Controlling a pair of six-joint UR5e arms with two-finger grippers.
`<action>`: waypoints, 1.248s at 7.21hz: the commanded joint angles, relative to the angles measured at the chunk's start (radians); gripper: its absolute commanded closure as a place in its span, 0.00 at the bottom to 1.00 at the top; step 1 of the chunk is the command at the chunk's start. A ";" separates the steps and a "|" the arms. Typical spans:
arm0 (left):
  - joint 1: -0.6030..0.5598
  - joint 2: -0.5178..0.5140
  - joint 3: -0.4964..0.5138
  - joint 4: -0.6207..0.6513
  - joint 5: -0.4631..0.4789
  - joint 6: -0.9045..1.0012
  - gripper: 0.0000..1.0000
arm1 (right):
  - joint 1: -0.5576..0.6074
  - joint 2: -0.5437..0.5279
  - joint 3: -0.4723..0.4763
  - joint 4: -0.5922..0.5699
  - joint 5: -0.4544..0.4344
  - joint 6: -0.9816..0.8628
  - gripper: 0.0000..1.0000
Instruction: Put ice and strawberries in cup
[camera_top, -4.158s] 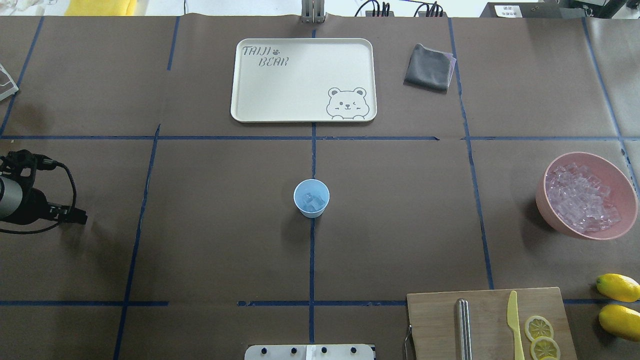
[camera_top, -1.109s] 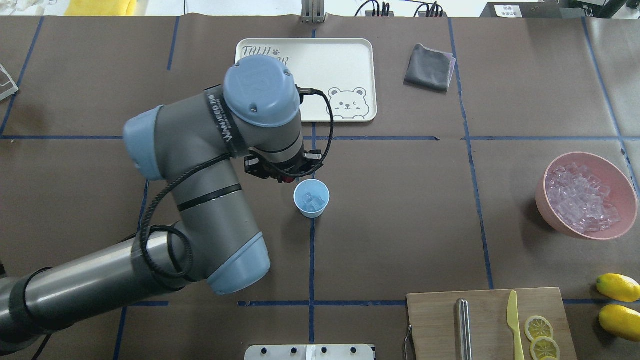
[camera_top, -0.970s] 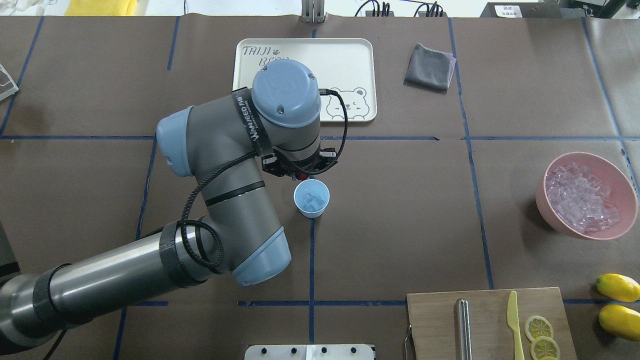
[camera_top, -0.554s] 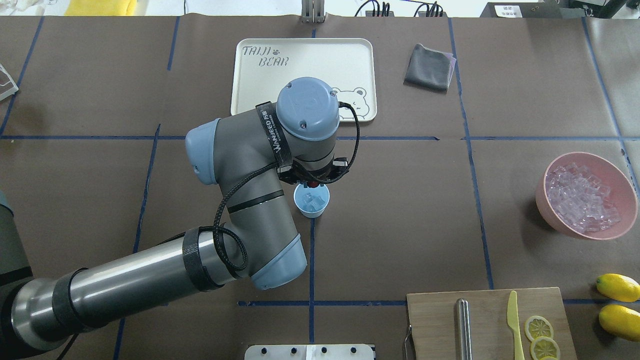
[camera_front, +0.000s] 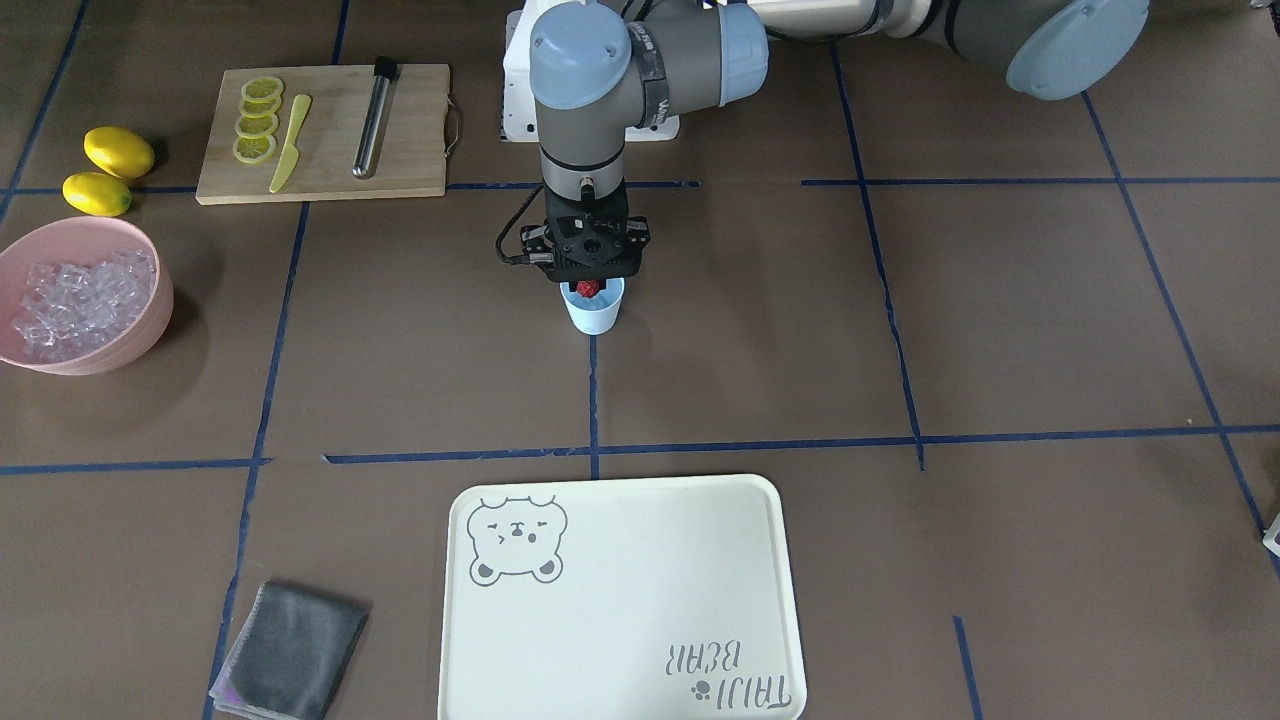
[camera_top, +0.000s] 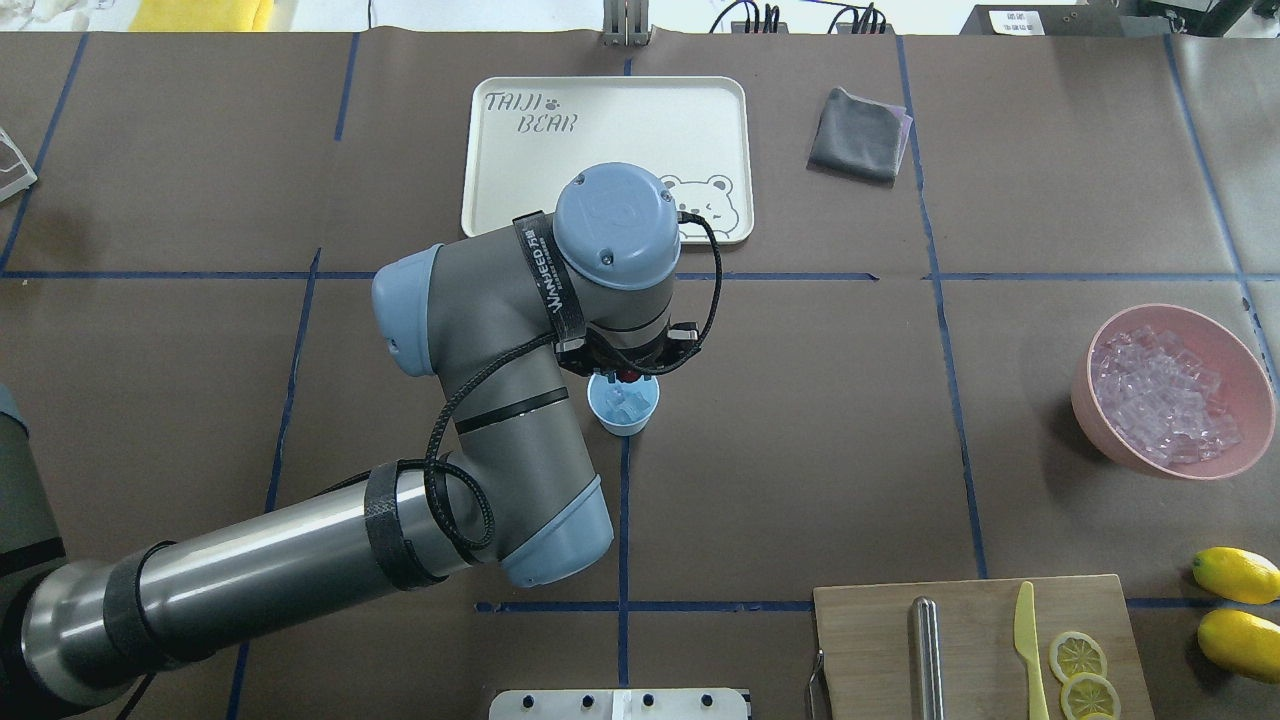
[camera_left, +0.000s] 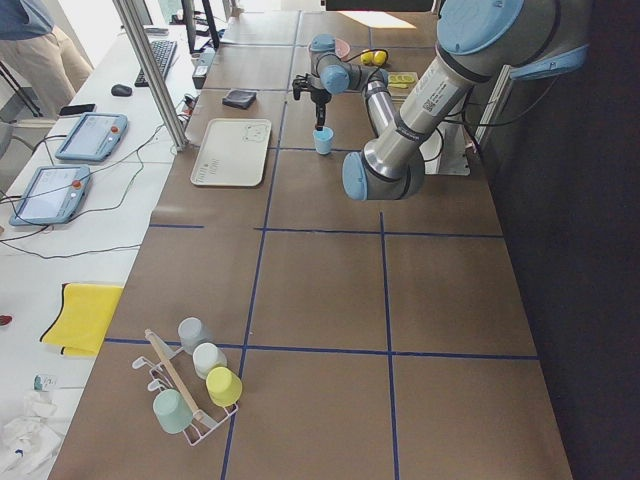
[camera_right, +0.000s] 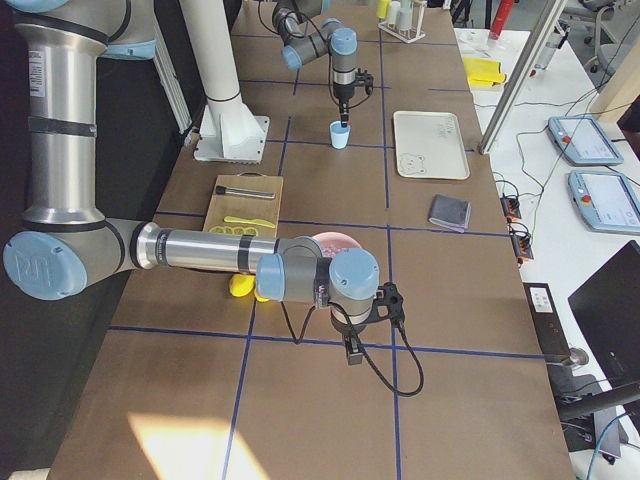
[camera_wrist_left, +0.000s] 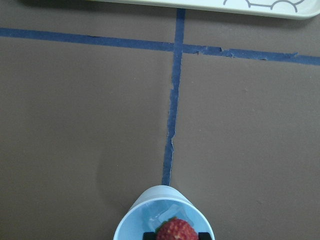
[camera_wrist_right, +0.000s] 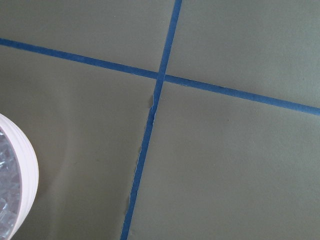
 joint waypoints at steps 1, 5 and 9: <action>0.001 0.001 -0.004 -0.001 0.001 0.005 0.00 | 0.000 -0.002 -0.001 0.000 0.000 0.000 0.00; -0.008 0.144 -0.163 0.028 -0.014 0.119 0.00 | 0.000 0.000 -0.001 0.000 0.001 0.001 0.00; -0.320 0.418 -0.470 0.286 -0.221 0.646 0.00 | 0.000 0.002 0.001 0.002 0.000 0.017 0.00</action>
